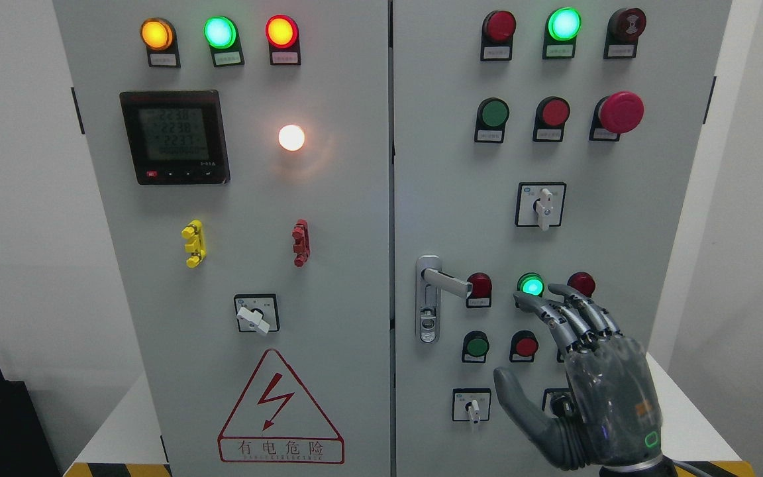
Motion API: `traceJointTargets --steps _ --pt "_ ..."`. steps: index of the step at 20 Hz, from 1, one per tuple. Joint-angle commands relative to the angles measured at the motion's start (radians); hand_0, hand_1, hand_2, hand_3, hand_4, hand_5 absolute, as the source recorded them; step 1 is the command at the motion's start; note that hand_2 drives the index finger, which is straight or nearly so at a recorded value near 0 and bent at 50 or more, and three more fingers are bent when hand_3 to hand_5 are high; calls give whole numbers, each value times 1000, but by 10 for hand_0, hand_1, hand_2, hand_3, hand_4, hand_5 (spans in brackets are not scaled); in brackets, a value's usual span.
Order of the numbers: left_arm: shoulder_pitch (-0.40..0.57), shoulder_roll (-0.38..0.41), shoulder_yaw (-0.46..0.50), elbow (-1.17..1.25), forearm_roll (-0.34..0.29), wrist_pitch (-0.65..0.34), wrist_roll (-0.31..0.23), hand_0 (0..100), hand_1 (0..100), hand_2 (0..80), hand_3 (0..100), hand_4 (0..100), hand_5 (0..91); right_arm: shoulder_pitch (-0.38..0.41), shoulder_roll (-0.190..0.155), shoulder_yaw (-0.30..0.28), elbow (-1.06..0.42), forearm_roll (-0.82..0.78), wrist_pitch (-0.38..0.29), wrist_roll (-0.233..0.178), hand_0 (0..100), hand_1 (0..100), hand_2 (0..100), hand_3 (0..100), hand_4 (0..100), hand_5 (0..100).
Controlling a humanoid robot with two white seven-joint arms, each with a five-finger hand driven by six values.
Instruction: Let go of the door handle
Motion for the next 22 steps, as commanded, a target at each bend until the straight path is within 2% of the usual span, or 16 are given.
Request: traceJointTargets --steps 1,6,22 --pt "0 0 11 17 0 0 -1 120 389 0 0 0 0 24 -69 -23 -14 -34 -4 -1 416 100 0 38 0 0" --pt "0 0 11 17 0 0 -1 120 389 0 0 0 0 54 -66 -23 -16 -36 -19 -6 404 114 0 37 0 0" --pt "0 0 11 17 0 0 -1 120 389 0 0 0 0 72 -63 -23 -16 -36 -24 -11 386 132 0 49 0 0"
